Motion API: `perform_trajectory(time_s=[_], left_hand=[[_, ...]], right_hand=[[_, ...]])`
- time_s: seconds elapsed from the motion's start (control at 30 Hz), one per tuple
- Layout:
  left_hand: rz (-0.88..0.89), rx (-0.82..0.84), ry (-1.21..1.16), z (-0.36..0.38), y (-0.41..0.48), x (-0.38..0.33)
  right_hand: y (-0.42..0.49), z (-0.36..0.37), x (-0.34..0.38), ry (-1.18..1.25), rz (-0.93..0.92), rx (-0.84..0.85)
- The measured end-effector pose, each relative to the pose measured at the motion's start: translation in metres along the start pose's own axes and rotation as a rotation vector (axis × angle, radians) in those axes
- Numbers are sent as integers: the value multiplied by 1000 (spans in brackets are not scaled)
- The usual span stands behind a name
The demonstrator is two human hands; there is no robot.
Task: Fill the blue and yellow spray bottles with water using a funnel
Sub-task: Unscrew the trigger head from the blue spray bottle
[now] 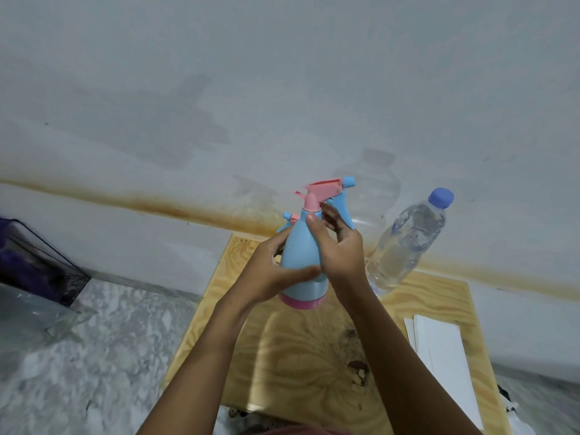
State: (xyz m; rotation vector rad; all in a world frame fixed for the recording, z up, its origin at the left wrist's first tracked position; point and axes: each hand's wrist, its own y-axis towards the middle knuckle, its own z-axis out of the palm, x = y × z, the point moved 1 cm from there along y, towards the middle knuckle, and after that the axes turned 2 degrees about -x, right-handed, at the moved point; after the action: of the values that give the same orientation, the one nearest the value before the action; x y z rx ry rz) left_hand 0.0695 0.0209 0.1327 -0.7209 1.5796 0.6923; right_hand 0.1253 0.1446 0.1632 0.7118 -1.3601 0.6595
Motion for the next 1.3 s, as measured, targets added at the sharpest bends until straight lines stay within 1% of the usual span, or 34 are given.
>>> perform_trajectory(time_s=[0.1,0.2,0.27,0.37,0.57,0.7,0.83,0.93,1.03,1.1,1.2,1.3], left_hand=[[-1,-15,11,3,0,4],[7,-31,14,4,1,4],[8,-36,19,4,1,5],[3,-54,9,6,1,7],[8,-67,-8,9,2,13],[20,-61,-14,12,1,19],[35,-57,-15,15,0,26],[73,-58,43,19,-2,33],[156,-78,158,24,-5,41],[203,-101,215,26,-6,48],[151,-126,229,29,-9,59],[62,-111,239,35,-13,72]], right_hand=[[0,5,-1,-29,11,-50],[0,5,-1,10,37,-59],[1,5,-3,-31,37,-53],[-3,11,-3,-75,25,-15],[-5,10,-5,-125,-31,-74],[-5,8,-9,-240,-93,-154],[-7,0,-16,-256,-98,-121],[-11,-1,-19,-292,-96,-127],[-14,-2,-21,-377,-163,-170],[-13,-5,-24,-423,-204,-169],[-14,-12,-23,-428,-237,-164],[-14,-22,-10,-308,-226,-176]])
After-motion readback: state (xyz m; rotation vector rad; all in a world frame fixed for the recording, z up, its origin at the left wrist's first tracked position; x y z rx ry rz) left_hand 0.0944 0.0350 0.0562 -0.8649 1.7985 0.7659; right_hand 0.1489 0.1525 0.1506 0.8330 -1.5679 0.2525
